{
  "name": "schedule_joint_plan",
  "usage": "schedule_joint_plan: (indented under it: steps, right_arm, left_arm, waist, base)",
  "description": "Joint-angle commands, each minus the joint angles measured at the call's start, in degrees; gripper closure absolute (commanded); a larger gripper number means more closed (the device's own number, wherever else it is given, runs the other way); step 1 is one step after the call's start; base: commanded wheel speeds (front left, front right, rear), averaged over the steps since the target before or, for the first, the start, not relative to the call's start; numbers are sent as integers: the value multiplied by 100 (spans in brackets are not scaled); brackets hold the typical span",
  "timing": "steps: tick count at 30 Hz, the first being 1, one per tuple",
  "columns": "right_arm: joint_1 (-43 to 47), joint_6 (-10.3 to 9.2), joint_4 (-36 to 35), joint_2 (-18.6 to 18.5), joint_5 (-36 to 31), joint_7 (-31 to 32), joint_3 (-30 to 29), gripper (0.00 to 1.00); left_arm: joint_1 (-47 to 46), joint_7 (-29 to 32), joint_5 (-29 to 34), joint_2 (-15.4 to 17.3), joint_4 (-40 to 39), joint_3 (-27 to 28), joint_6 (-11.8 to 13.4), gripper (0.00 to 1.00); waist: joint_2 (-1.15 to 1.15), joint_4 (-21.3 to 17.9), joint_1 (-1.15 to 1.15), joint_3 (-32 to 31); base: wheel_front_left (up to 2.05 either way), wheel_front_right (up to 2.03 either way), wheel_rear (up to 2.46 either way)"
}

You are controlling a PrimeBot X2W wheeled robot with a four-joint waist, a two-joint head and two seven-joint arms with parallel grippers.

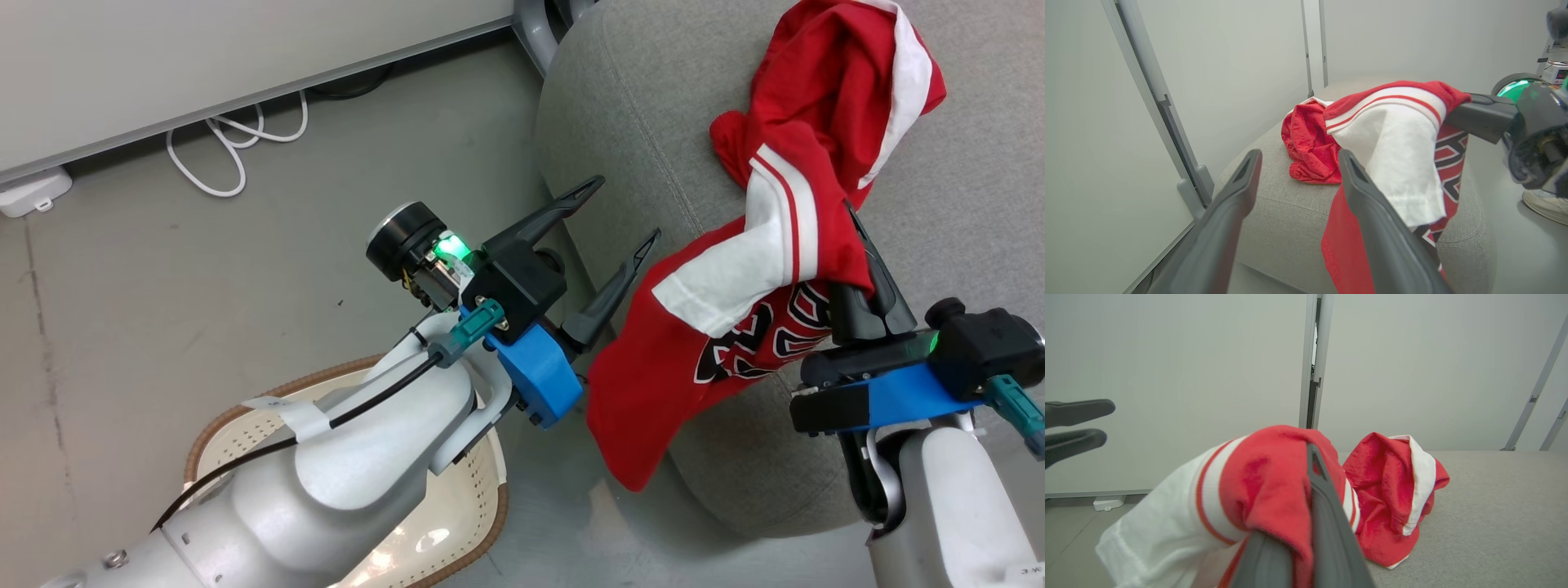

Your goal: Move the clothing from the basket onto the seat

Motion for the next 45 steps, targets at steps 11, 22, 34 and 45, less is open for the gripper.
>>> schedule_joint_plan:
  steps: [11,22,34,45]
  right_arm:
    - [-179,3,-228,6,152,-22,-103,100]
    - [-1641,3,-300,-156,148,-22,-387,100]
    - [-3883,3,-385,-1043,54,-22,-1322,100]
    - [-5197,2,768,-2882,167,-22,-1938,100]
  left_arm:
    - [-19,-62,4,-10,22,-39,-2,0]
    - [-347,-5,98,51,-108,-3,41,0]
    - [-829,81,302,126,-247,-10,61,0]
    - [-1125,107,423,134,-312,-61,83,0]
  waist:
    - [0,139,0,105]
    - [0,362,0,811]
    - [0,628,0,1818]
    - [0,690,0,2415]
  base:
    - [0,0,0]
    - [0,0,0]
    - [0,0,0]
    - [0,0,0]
